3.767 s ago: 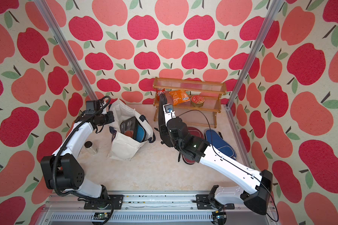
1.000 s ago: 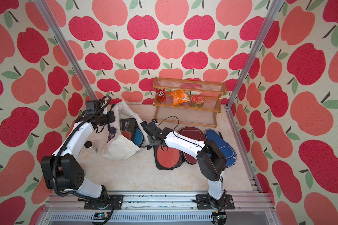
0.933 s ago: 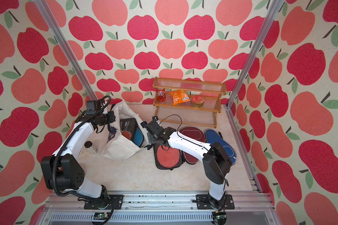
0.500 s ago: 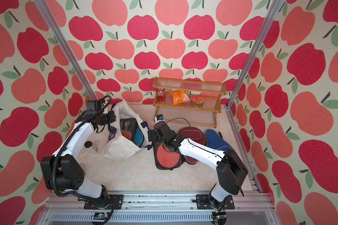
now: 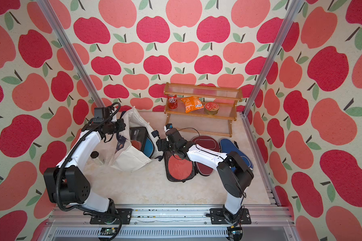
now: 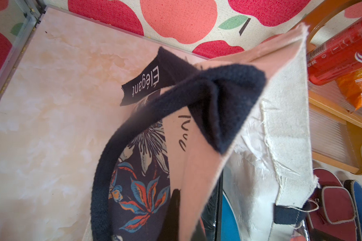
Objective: Remove the ping pong set from the canvas bag
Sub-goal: Adjust the canvas bag at the center of the board.
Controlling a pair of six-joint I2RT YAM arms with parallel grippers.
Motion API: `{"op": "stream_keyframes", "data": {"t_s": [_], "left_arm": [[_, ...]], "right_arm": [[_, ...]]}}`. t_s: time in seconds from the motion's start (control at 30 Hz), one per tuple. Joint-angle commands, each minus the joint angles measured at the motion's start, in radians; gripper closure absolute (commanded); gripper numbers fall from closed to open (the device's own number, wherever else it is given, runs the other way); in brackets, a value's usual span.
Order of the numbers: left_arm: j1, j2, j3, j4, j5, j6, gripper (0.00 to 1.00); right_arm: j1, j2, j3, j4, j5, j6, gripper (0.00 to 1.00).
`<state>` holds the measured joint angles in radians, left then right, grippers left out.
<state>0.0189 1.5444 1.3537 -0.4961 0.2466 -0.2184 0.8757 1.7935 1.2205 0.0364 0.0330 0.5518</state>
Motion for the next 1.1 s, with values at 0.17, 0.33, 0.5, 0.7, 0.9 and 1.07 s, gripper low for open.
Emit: {"op": "stream_keyframes", "data": {"t_s": [0.17, 0.33, 0.5, 0.7, 0.9, 1.07], "left_arm": [[-0.011, -0.020, -0.012, -0.022, 0.038, 0.010, 1.00], [-0.014, -0.018, -0.010, -0.017, 0.059, 0.009, 1.00], [-0.019, -0.018, -0.003, -0.018, 0.080, 0.004, 1.00], [-0.022, 0.005, 0.031, -0.037, 0.088, -0.002, 1.00], [-0.026, -0.001, 0.065, -0.066, 0.076, 0.002, 1.00], [-0.028, -0.009, 0.103, -0.101, 0.069, -0.011, 1.00]], "right_arm": [[-0.006, 0.146, 0.118, 0.049, -0.159, 0.035, 0.21], [-0.006, 0.180, 0.138, 0.082, -0.188, 0.029, 0.37], [-0.006, 0.197, 0.136, 0.129, -0.210, 0.026, 0.68], [-0.006, 0.186, 0.101, 0.202, -0.208, 0.057, 0.96], [-0.006, 0.171, 0.110, 0.205, -0.173, 0.058, 1.00], [-0.007, 0.147, 0.103, 0.214, -0.132, 0.083, 1.00]]}}
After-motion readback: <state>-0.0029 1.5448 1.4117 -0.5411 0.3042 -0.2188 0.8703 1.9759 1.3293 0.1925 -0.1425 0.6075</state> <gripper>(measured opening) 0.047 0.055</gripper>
